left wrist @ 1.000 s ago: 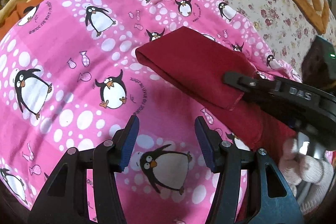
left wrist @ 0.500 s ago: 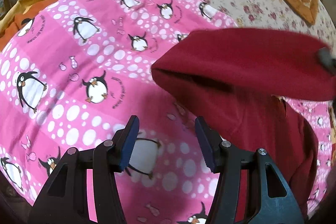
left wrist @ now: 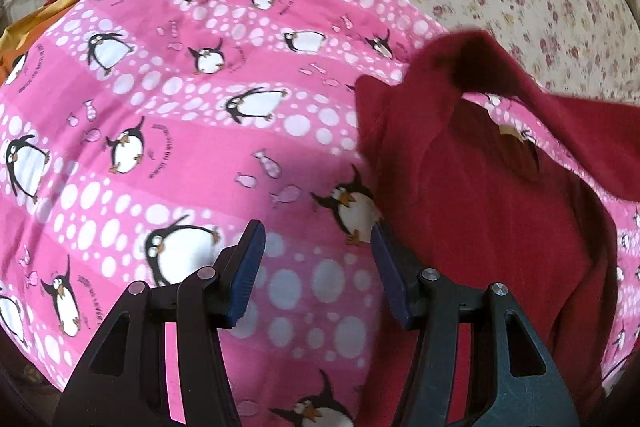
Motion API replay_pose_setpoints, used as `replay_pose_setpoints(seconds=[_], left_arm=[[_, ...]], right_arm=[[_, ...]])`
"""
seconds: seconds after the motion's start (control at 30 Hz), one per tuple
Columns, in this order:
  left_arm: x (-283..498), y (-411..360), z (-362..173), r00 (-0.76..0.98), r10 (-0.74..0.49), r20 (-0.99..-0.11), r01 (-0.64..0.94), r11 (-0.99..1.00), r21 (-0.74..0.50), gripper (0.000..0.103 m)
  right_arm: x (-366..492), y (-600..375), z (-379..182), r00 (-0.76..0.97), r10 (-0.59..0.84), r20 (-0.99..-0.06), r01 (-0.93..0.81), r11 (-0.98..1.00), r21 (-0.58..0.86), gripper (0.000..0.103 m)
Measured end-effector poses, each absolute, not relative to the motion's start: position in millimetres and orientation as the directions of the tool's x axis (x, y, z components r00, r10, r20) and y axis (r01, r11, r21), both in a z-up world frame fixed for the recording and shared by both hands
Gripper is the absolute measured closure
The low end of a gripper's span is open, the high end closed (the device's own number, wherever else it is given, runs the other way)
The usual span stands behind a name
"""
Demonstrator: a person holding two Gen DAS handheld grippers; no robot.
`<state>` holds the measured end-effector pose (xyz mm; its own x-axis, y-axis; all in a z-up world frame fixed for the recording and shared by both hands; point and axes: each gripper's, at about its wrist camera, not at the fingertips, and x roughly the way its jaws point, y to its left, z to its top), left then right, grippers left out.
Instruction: Fold small clothes
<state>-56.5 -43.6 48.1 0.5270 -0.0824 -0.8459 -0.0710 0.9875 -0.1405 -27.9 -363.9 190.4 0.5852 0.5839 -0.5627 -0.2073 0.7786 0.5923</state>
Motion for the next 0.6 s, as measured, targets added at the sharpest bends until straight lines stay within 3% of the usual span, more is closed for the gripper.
replay_pose_setpoints(seconds=[0.37,0.47,0.53,0.57,0.6], left_arm=[[-41.1,-62.9,34.6,0.500,-0.041,-0.865,-0.063,0.994,-0.084,0.048],[-36.5,-57.6,35.5,0.506,-0.047,-0.861,-0.073,0.993,-0.097,0.048],[-33.5,-55.1,34.0,0.503,-0.045,-0.863,-0.079,0.992,-0.097,0.048],[-30.7,-53.6,32.3,0.499,-0.047,-0.865,-0.082,0.992,-0.101,0.048],[-28.4,-51.8,31.0,0.499,-0.050,-0.865,-0.086,0.991,-0.106,0.048]], right_arm=[[-11.3,-442.5,98.9,0.491,0.294,-0.820,0.079,0.922,0.378,0.097],[-10.5,-452.9,93.6,0.503,0.301,-0.810,0.122,0.903,0.411,0.094],[-10.0,-448.2,106.6,0.540,0.280,-0.793,0.116,0.909,0.400,0.078],[-8.8,-443.1,112.0,0.553,0.284,-0.783,0.102,0.910,0.402,0.060],[-7.5,-433.9,120.6,0.567,0.300,-0.767,0.074,0.909,0.410,0.052]])
